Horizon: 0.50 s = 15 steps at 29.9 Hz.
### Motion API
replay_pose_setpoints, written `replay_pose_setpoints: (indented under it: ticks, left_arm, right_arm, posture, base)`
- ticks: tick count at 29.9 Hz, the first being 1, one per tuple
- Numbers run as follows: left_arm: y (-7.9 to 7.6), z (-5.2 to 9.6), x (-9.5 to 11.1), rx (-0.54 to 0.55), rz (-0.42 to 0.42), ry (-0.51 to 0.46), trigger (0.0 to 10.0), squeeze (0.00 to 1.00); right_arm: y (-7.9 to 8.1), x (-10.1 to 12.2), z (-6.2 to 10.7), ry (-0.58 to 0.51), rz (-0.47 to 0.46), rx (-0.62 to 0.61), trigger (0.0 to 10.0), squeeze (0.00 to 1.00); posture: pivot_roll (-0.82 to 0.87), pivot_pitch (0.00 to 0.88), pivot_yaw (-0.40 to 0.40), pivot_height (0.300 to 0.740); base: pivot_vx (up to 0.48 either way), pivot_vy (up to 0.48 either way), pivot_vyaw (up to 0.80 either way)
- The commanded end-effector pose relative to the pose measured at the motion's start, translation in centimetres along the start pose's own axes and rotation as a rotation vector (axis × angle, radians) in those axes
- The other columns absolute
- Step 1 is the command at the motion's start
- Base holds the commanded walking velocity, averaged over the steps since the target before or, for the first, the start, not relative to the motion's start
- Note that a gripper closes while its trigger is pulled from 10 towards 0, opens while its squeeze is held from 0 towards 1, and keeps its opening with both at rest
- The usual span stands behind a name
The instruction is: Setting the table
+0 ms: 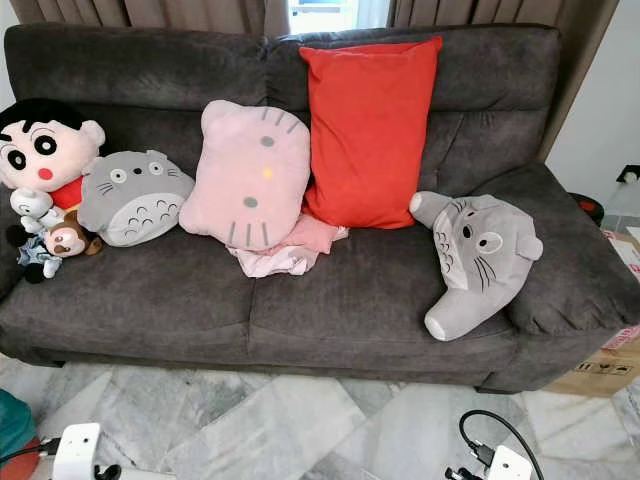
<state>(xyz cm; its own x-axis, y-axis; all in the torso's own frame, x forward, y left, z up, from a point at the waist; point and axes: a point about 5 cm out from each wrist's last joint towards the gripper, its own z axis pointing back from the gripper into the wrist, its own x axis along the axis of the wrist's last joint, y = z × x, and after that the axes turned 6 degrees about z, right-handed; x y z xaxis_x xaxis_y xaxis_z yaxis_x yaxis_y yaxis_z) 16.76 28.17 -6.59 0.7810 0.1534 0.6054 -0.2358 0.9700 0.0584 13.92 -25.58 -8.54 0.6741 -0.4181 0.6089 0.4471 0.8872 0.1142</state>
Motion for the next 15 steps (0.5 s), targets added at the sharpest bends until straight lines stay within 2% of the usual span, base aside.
replay_pose_setpoints:
  ticks: [1,7,15]
  left_arm:
    - [0.66,0.17,-0.33,0.011,0.013,0.015,10.0,0.0]
    - [1.22,0.32,-0.47,0.019,0.011,0.021,10.0,0.0]
    - [1.53,0.41,-0.61,0.02,0.0,0.031,10.0,0.0]
  right_arm:
    - [-0.08,0.12,0.02,-0.011,-0.007,0.001,10.0,0.0]
    - [-0.25,-0.28,0.16,-0.001,0.011,0.002,10.0,0.0]
    - [-0.69,-0.78,0.38,0.004,-0.002,-0.018,10.0,0.0]
  posture:
    - [0.02,0.0,0.005,0.74]
    - [0.0,0.0,0.001,0.74]
    - [-0.01,0.0,0.011,0.74]
  base:
    - [0.0,0.0,0.0]
    - [0.0,0.0,0.0]
    - [0.0,0.0,0.71]
